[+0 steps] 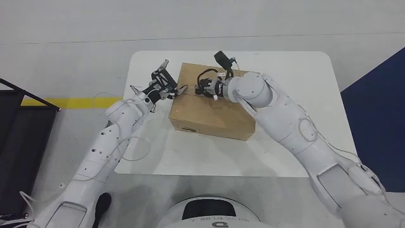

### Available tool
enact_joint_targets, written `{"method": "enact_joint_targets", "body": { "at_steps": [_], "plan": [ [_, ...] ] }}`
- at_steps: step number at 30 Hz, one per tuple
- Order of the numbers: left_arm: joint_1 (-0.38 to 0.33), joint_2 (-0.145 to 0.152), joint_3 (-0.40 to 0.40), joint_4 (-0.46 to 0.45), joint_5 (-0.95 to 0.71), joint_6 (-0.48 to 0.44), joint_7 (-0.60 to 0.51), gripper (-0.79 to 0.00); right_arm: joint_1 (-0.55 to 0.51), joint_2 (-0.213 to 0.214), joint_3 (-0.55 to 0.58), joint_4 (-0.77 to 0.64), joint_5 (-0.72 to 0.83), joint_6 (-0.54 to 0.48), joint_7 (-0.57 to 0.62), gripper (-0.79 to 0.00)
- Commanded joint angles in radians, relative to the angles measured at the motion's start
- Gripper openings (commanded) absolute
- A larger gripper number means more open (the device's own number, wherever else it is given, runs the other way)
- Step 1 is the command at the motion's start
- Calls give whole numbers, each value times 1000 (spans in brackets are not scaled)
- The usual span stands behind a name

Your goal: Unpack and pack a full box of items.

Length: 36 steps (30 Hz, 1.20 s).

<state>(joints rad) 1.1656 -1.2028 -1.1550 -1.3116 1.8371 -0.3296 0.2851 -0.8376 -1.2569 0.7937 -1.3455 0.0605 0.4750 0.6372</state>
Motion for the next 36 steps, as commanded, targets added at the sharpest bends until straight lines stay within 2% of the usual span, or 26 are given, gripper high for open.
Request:
{"method": "enact_joint_targets", "body": {
  "at_steps": [1,13,28,36],
  "plan": [
    [-3,-1,3,2,-2,-1,-1,0,-23,11,29,-28,-10,12,9,-785],
    [-21,-3,14,18,-6,-10,-9,0,-166,78,191,-171,-110,96,72,-785],
    [-47,-4,24,34,-5,-25,-15,0,-384,133,391,-360,-144,171,47,-785],
    [-65,-5,27,44,-7,-38,-14,0,-505,151,510,-453,-119,176,-4,-785]
  ]
}}
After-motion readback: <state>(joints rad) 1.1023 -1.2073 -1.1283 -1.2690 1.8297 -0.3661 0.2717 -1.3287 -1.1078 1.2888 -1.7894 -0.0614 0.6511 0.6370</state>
